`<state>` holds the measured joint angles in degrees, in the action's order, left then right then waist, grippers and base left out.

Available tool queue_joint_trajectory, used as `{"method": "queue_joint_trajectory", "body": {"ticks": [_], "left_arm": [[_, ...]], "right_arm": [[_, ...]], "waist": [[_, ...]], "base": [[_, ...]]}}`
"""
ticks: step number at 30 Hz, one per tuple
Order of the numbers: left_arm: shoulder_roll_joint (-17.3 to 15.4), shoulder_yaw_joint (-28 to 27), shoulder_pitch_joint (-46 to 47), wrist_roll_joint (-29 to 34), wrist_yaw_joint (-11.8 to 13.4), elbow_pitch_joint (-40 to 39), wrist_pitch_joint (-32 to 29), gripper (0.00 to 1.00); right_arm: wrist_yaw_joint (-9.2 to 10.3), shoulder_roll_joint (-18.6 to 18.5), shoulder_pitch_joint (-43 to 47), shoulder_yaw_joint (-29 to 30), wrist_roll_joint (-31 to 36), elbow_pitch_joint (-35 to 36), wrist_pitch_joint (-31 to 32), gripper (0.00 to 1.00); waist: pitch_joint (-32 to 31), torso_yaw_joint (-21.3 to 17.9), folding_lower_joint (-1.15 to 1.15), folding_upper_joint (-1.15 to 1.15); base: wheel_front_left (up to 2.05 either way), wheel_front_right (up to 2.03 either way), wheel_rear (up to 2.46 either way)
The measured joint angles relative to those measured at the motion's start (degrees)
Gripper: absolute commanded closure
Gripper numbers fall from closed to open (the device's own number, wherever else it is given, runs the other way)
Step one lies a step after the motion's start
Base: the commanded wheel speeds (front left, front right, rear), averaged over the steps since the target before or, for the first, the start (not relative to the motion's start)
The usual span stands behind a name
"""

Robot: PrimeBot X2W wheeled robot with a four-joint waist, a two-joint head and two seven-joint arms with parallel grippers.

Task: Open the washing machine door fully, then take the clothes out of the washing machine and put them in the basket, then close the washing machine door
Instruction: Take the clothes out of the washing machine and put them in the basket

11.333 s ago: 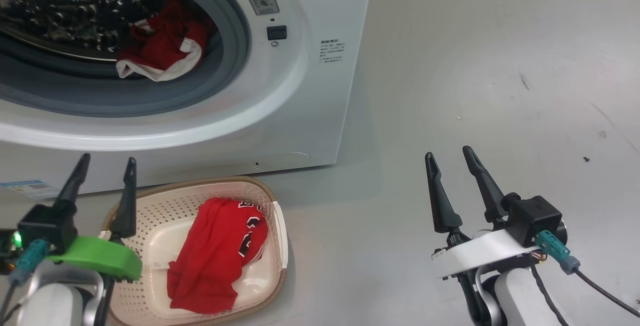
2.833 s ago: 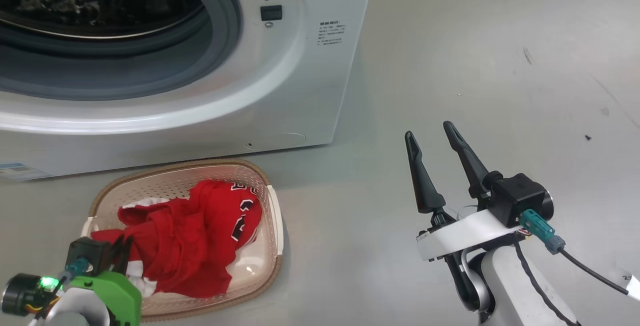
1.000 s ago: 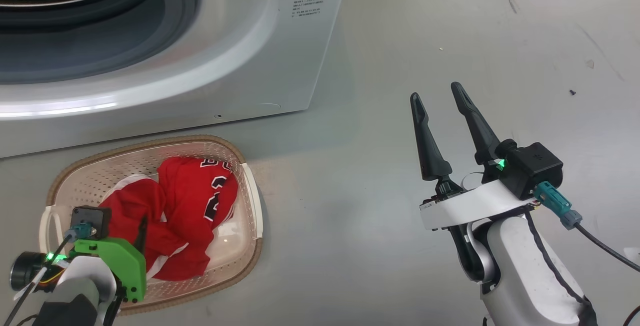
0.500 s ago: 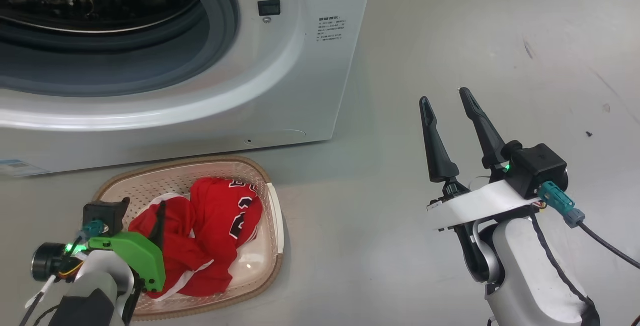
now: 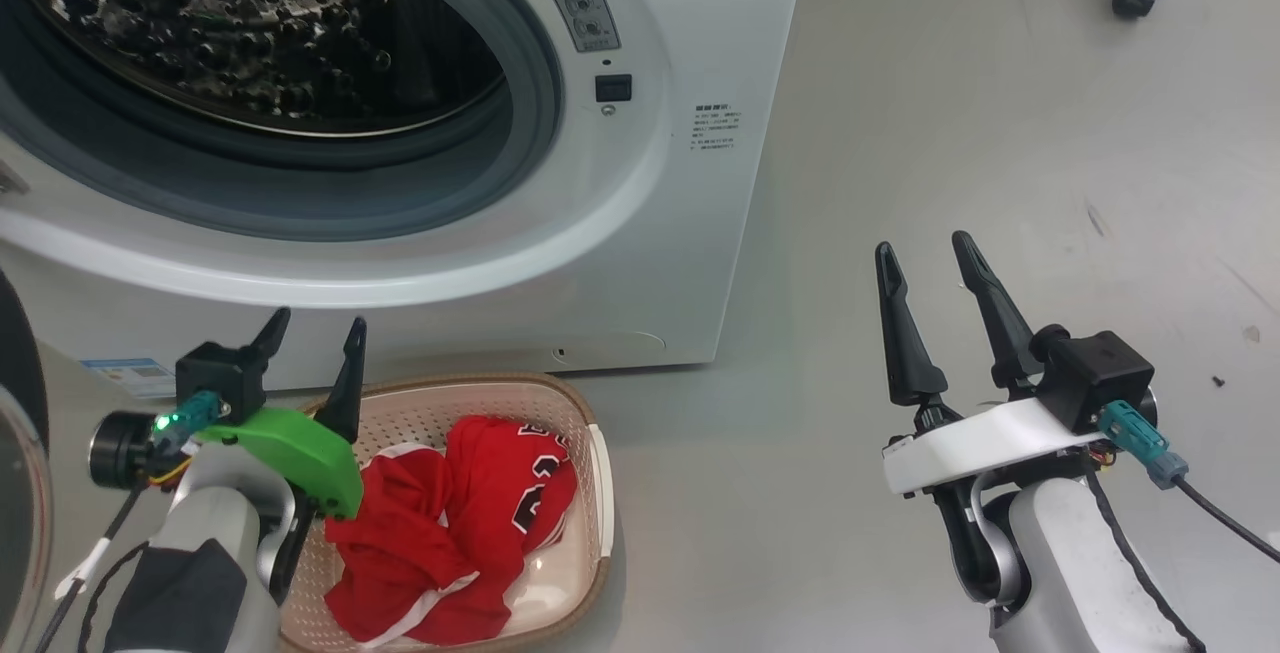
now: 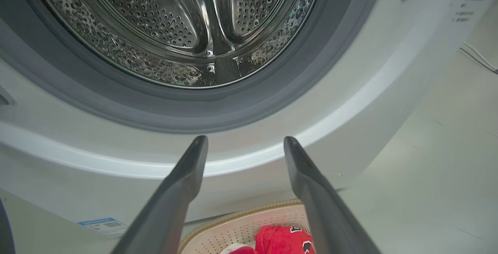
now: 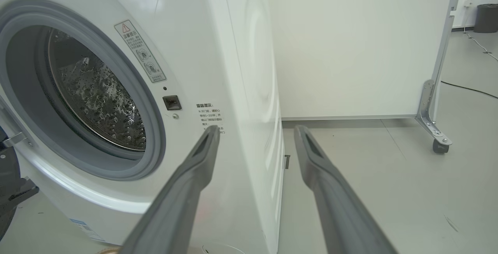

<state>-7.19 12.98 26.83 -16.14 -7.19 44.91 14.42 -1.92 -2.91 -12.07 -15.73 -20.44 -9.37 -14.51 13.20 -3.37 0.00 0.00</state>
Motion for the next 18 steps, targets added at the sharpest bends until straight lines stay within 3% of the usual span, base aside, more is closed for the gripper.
{"method": "queue_joint_trajectory", "body": {"ticks": [5,18], "left_arm": [[0.8,-2.1,-1.0,0.0,0.0,-7.6,0.0,0.0],[1.0,-5.5,-12.0,0.1,1.4,-17.6,0.0,0.0]], "right_arm": [[-0.23,0.0,1.7,0.6,-0.9,0.0,0.0,0.0],[-1.07,0.1,6.9,1.1,-0.9,-0.7,0.0,0.0]], "waist": [[-3.2,1.4,0.0,0.0],[-10.9,3.4,0.0,0.0]], "base": [[0.0,0.0,0.0],[0.0,0.0,0.0]]}}
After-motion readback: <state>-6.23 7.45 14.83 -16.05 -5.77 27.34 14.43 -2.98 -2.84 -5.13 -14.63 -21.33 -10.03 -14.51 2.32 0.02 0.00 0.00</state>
